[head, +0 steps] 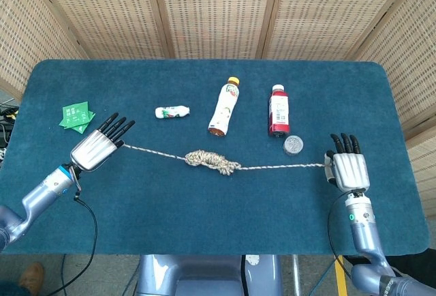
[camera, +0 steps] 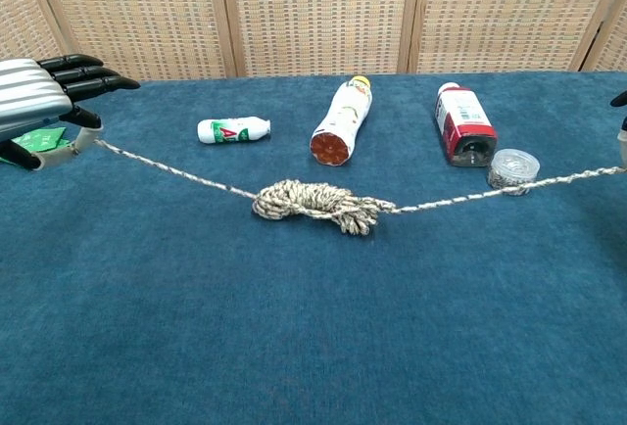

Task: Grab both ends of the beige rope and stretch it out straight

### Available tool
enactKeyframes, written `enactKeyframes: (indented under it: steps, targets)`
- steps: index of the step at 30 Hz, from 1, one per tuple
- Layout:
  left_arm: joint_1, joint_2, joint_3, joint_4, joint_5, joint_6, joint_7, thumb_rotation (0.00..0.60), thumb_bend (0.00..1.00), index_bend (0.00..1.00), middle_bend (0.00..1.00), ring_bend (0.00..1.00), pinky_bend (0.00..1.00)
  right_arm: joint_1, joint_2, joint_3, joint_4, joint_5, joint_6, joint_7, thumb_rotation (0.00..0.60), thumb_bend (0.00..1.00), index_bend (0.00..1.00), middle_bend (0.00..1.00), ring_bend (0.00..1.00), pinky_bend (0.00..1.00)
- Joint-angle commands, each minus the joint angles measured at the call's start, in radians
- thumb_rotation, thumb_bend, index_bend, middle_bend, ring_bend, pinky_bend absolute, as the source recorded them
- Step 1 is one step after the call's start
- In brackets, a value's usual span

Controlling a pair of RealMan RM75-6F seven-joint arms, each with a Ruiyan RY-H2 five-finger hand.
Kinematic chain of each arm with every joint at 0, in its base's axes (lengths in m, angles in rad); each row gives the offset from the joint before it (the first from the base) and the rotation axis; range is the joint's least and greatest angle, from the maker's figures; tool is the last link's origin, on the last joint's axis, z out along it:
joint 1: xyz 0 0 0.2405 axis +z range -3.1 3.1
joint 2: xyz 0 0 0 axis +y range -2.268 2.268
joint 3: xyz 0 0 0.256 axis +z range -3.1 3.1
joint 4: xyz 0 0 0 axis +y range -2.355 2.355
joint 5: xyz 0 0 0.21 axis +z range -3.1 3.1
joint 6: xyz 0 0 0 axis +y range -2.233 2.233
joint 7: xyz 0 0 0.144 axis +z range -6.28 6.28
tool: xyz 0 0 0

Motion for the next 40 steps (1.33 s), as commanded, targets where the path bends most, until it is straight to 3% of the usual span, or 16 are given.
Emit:
enactKeyframes:
  steps: [1,2,3,4,5,9,12,16,17,18,22,32,40]
  targets:
    - [0.001,-0.012,0.005,0.013,0.012,0.006,-0.009,0.600,0.29,0.47,0.00,0.00,0.00,-0.003,-0.002,-0.002,0.001,0.000,-0.006,0.022,0.600,0.33,0.39,0.06,0.00,0.01]
    - [0.001,-0.013,0.006,0.012,0.013,0.006,-0.015,0.600,0.16,0.28,0.00,0.00,0.00,-0.004,-0.002,-0.002,-0.001,-0.002,-0.006,0.033,0.600,0.26,0.27,0.04,0.00,0.01]
    - [0.002,-0.011,0.005,0.006,0.012,0.006,-0.031,0.600,0.09,0.16,0.00,0.00,0.00,-0.007,-0.001,-0.001,-0.005,-0.011,0.001,0.054,0.600,0.13,0.12,0.02,0.00,0.01]
    - [0.003,-0.007,0.003,-0.003,0.009,0.008,-0.045,0.600,0.01,0.03,0.00,0.00,0.00,-0.010,0.000,0.000,-0.007,-0.024,0.010,0.076,0.600,0.05,0.03,0.00,0.00,0.01]
    - [0.004,-0.002,0.000,-0.012,0.007,0.012,-0.059,0.600,0.00,0.00,0.00,0.00,0.00,-0.013,0.001,-0.001,-0.006,-0.035,0.018,0.093,0.600,0.02,0.01,0.00,0.00,0.01]
    - [0.029,0.044,-0.048,-0.113,-0.061,0.025,-0.163,0.600,0.00,0.00,0.00,0.00,0.00,-0.032,0.013,-0.002,-0.019,-0.096,0.079,0.174,0.600,0.00,0.00,0.00,0.00,0.01]
    - [0.062,0.124,-0.086,-0.258,-0.132,0.018,-0.211,0.600,0.00,0.00,0.00,0.00,0.00,-0.053,0.042,-0.016,-0.041,-0.158,0.124,0.243,0.600,0.00,0.00,0.00,0.00,0.01]
    - [0.104,0.221,-0.112,-0.431,-0.210,-0.004,-0.209,0.600,0.00,0.00,0.00,0.00,0.00,-0.072,0.068,-0.036,-0.054,-0.212,0.161,0.290,0.600,0.00,0.00,0.00,0.00,0.00]
    - [0.124,0.269,-0.119,-0.518,-0.245,-0.013,-0.214,0.600,0.00,0.00,0.00,0.00,0.00,-0.083,0.077,-0.043,-0.062,-0.224,0.177,0.296,0.600,0.00,0.00,0.00,0.00,0.00]
    - [0.164,0.325,-0.124,-0.618,-0.282,0.008,-0.223,0.600,0.00,0.00,0.00,0.00,0.00,-0.101,0.088,-0.053,-0.080,-0.233,0.199,0.295,0.600,0.00,0.00,0.00,0.00,0.00]
    - [0.243,0.424,-0.119,-0.816,-0.333,0.059,-0.130,0.600,0.00,0.00,0.00,0.00,0.00,-0.133,0.123,-0.074,-0.131,-0.253,0.227,0.296,0.600,0.00,0.00,0.00,0.00,0.00]
    - [0.393,0.456,-0.078,-0.998,-0.323,0.188,0.065,0.600,0.00,0.00,0.00,0.00,0.00,-0.187,0.183,-0.127,-0.224,-0.359,0.311,0.158,0.600,0.00,0.00,0.00,0.00,0.00]
    - [0.437,0.445,-0.073,-1.031,-0.266,0.214,0.105,0.600,0.00,0.00,0.00,0.00,0.00,-0.213,0.209,-0.137,-0.259,-0.372,0.321,0.099,0.600,0.00,0.00,0.00,0.00,0.00]
